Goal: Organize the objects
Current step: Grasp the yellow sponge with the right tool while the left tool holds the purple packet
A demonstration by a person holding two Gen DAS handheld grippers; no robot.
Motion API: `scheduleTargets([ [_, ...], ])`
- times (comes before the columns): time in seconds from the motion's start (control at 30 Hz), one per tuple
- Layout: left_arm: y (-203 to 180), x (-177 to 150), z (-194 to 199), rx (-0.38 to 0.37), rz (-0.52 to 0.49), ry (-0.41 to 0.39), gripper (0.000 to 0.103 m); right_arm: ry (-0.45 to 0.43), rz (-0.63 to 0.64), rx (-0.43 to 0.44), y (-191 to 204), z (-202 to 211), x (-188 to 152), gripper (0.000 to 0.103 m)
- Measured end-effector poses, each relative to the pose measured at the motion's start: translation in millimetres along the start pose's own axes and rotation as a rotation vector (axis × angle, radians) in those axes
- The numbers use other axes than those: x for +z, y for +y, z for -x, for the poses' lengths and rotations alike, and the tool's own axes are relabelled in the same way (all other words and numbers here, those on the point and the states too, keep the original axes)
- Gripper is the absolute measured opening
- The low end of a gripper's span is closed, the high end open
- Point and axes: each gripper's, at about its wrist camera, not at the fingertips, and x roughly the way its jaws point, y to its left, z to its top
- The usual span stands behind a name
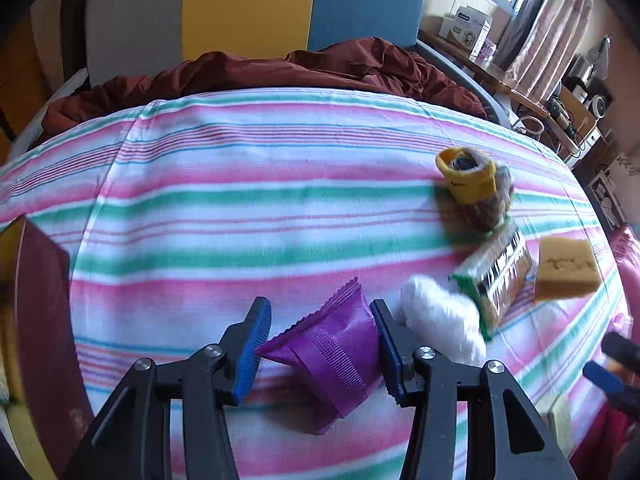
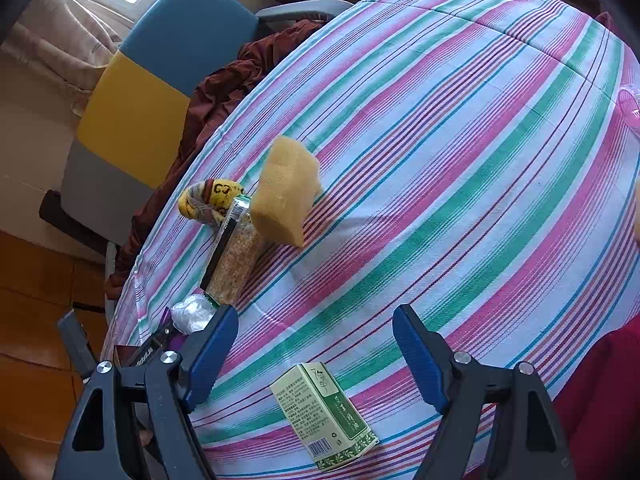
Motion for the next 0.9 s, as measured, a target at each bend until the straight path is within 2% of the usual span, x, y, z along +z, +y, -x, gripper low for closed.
scheduleTargets([
  [0.23, -9, -55, 30, 0.001, -0.066, -0.032, 0.051, -0.03, -0.056, -0.012, -11, 5, 3, 0.081],
  [0.4, -15, -92, 48, -0.062, -0.092, -0.063, 0.049, -0.04, -0.081, -0.023, -15, 6, 5, 0.081],
  [0.53, -22, -103, 49, -0.045, -0.157, -0.1, 0.047, -0.039, -0.078, -0.042, -15, 5, 5, 0.081],
  [0.63, -24, -104, 47, -0.044, -0.168, -0.11, 0.047, -0.042, -0.064, -0.063, -15, 6, 3, 0.081],
  [0.77, -18, -103, 47, -0.065, -0.156, -0.112, 0.046, -0.025, 0.027, -0.134, 0, 2, 0, 0.081],
  [0.9, -13, -101, 47, -0.098, -0.132, -0.105, 0.044, -0.018, 0.267, -0.276, 34, -2, 7, 0.081],
])
